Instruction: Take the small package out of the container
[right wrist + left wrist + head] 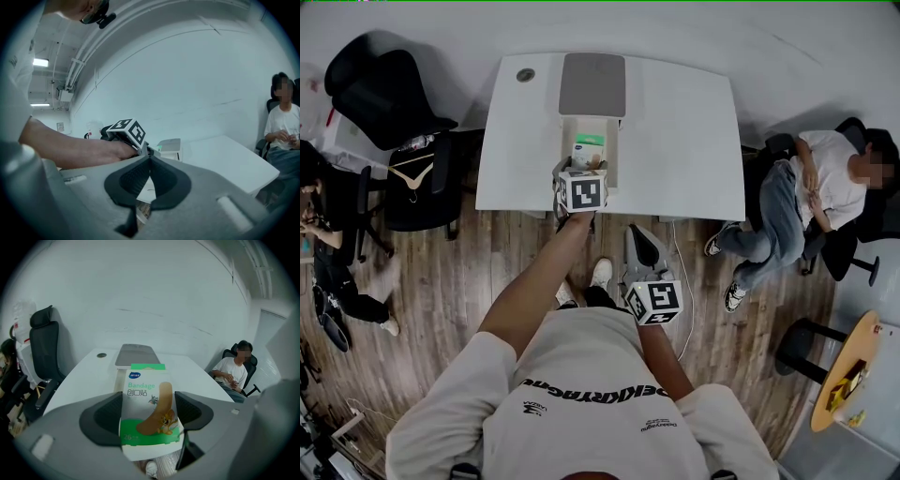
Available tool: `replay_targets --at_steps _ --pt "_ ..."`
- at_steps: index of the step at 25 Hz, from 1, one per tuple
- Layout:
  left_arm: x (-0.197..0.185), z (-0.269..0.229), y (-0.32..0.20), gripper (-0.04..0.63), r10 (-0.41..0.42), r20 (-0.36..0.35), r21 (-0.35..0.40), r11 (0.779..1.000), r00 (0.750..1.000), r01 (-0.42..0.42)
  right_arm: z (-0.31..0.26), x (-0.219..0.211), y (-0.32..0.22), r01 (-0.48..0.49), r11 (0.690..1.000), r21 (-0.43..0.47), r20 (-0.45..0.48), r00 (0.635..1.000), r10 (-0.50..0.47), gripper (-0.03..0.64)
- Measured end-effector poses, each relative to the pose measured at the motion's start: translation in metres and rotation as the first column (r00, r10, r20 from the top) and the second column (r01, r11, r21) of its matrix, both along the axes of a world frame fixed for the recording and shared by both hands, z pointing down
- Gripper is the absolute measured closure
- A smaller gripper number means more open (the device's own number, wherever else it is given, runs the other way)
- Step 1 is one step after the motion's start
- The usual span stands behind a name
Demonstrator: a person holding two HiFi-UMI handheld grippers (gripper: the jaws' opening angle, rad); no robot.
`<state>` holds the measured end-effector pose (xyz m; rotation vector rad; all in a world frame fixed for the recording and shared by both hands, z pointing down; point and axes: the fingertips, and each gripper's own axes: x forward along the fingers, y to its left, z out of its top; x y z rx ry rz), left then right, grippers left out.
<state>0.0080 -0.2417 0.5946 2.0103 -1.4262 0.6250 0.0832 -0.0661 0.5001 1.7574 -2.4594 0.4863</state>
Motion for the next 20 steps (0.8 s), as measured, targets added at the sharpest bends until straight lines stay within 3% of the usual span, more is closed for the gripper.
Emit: replay_targets --at_steps 20 --pt "-0.004 -0.051 0.052 0.238 0.066 -0.067 0.126 0.990 0.996 -0.057 -0.025 -0.008 0.013 -0.004 0.999 0.049 -0.003 1.000 0.005 0.618"
